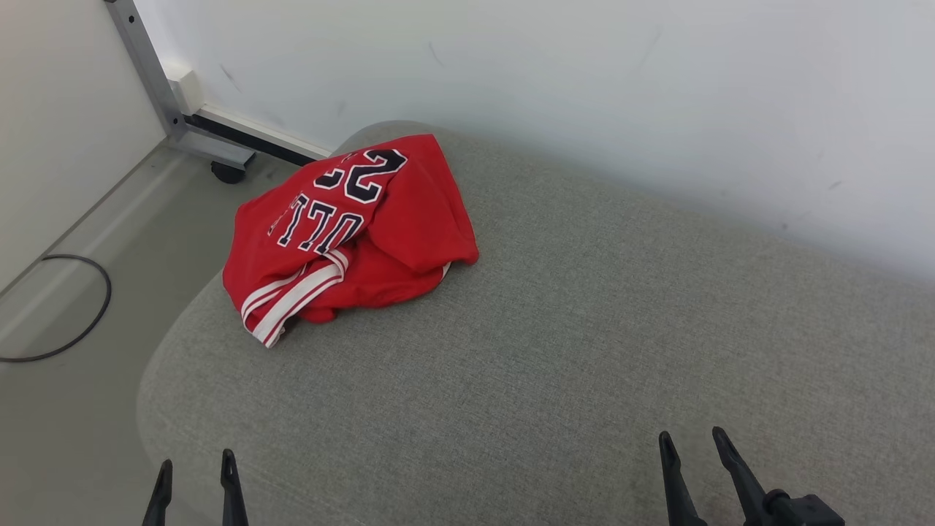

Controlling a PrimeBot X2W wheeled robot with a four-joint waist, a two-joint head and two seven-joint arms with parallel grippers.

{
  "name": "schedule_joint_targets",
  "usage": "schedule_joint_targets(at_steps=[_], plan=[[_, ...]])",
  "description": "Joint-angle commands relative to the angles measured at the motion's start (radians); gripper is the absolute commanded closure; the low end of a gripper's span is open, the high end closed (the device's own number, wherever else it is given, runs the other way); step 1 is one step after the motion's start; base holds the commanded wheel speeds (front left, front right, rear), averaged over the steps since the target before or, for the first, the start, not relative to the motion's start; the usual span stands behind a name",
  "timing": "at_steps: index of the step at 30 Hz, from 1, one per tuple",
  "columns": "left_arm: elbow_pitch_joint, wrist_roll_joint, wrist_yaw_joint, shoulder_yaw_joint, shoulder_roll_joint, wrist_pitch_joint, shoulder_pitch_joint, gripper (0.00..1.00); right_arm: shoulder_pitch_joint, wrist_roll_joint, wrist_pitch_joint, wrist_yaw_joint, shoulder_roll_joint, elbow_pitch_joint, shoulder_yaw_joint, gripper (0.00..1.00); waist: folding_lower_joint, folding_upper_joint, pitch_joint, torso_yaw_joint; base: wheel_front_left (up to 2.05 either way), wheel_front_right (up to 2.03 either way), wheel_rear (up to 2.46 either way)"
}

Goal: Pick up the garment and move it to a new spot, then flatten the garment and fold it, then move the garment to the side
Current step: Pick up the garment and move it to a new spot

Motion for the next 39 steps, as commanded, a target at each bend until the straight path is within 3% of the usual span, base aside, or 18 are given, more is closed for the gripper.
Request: schedule_joint_targets(at_steps=[1,10,18,23,30,39], plan=[[0.0,-0.002,-0.001,0.004,-0.001,-0.002,0.008,0.0,0.007,-0.004,-0.002,-0.002,-0.001,0.0,0.001,0.0,0.0,0.0,-0.002,-0.003,0.0,0.0,0.0],[0.011,-0.035,-0.017,0.035,-0.001,-0.002,-0.09,0.0,-0.025,-0.02,-0.002,-0.002,-0.001,-0.011,-0.002,0.0,0.0,0.0,0.035,-0.06,0.0,0.0,0.0],[0.016,-0.028,-0.068,0.131,0.0,-0.002,-0.31,0.0,-0.101,-0.039,-0.002,-0.002,-0.001,-0.02,0.002,0.0,0.0,0.0,0.124,-0.204,0.0,0.0,0.0],[0.033,-0.047,-0.089,0.219,0.036,-0.002,-0.46,0.0,-0.159,-0.033,-0.002,-0.002,-0.001,-0.044,-0.011,0.0,0.0,0.0,0.193,-0.313,0.0,0.0,0.0],[0.138,-0.076,-0.103,0.274,0.15,-0.002,-0.642,0.0,-0.226,-0.013,-0.002,-0.002,0.0,-0.08,-0.02,0.0,0.0,0.0,0.28,-0.444,0.0,0.0,0.0],[0.39,-0.222,-0.103,0.202,0.344,0.052,-0.842,0.0,-0.27,0.019,-0.002,-0.002,0.0,-0.084,-0.027,0.0,0.0,0.0,0.354,-0.535,0.0,0.0,0.0]])
